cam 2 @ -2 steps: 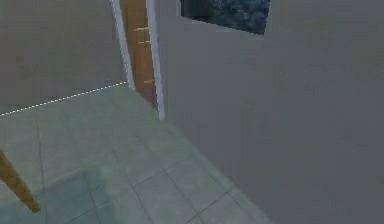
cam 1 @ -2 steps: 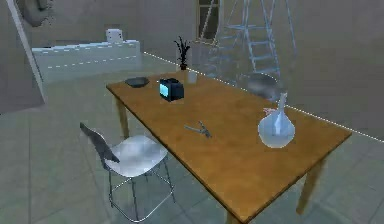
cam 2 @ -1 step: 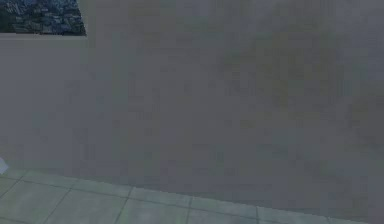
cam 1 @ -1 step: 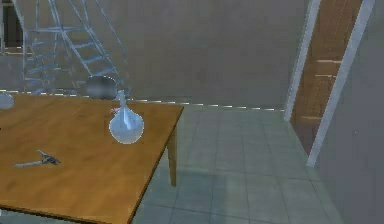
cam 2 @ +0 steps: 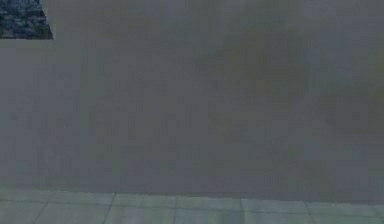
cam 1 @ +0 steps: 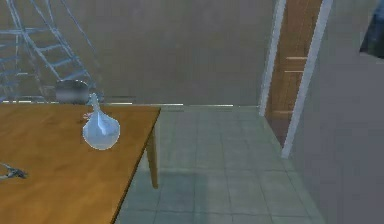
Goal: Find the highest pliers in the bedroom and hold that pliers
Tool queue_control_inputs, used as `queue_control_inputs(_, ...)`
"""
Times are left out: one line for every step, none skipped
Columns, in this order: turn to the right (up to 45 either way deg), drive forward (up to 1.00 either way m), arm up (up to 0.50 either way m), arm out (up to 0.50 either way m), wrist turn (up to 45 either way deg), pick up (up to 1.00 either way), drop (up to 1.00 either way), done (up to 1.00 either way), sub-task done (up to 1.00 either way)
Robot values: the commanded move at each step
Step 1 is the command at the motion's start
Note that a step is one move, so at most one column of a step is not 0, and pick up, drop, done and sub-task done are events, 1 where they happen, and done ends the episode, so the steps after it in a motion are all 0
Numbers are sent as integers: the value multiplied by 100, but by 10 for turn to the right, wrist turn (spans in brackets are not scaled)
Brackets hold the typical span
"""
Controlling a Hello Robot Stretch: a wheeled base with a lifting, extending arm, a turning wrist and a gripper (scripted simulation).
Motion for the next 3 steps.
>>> queue_control_inputs(0, 100, 0, 0, 0, 0, 0, 0, 0)
queue_control_inputs(0, 50, 0, 0, 0, 0, 0, 0, 0)
queue_control_inputs(-390, 0, 0, 0, 0, 0, 0, 0, 0)
